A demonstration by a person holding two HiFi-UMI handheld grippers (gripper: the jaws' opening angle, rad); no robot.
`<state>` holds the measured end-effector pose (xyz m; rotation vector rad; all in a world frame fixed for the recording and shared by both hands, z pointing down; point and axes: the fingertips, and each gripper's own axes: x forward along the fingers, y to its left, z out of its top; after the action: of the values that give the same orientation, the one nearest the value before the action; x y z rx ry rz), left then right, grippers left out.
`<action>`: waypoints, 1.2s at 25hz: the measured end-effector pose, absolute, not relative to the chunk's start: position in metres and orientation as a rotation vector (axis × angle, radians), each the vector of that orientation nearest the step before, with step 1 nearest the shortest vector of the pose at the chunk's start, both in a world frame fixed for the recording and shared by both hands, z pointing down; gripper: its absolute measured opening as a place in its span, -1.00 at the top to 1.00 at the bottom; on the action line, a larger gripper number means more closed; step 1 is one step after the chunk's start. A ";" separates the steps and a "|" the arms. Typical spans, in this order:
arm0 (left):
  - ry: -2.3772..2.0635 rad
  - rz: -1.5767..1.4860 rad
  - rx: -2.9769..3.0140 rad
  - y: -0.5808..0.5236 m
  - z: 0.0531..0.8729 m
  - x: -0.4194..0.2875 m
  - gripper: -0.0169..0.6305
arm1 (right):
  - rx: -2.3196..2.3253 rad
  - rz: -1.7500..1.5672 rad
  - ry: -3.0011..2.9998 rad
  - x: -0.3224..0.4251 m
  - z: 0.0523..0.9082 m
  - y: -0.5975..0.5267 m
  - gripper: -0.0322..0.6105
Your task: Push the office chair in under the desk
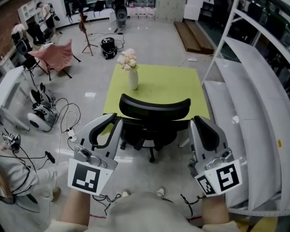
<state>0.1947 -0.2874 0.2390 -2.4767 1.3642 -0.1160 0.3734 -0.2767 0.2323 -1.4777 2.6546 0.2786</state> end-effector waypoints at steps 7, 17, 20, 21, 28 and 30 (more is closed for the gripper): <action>1.421 -0.162 -2.559 -0.287 0.289 0.187 0.85 | -1.475 0.175 2.717 0.363 0.272 -0.275 0.82; 1.429 -0.295 -2.549 -0.285 0.341 0.190 0.92 | -1.555 -0.014 2.825 0.365 0.333 -0.275 0.88; 1.427 -0.305 -2.553 -0.286 0.341 0.192 0.92 | -1.559 -0.016 2.828 0.366 0.334 -0.275 0.88; 1.427 -0.301 -2.554 -0.286 0.340 0.193 0.92 | -1.558 -0.012 2.829 0.366 0.333 -0.274 0.88; 1.437 -0.242 -2.566 -0.290 0.329 0.197 0.92 | -1.584 0.079 2.843 0.364 0.324 -0.273 0.88; 1.433 -0.258 -2.563 -0.291 0.331 0.197 0.92 | -1.587 0.097 2.846 0.364 0.322 -0.273 0.88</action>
<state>0.1968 -0.2908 0.3312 -2.5625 1.4327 -0.2582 0.3640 -0.2734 0.3221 -1.5873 2.8456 0.0974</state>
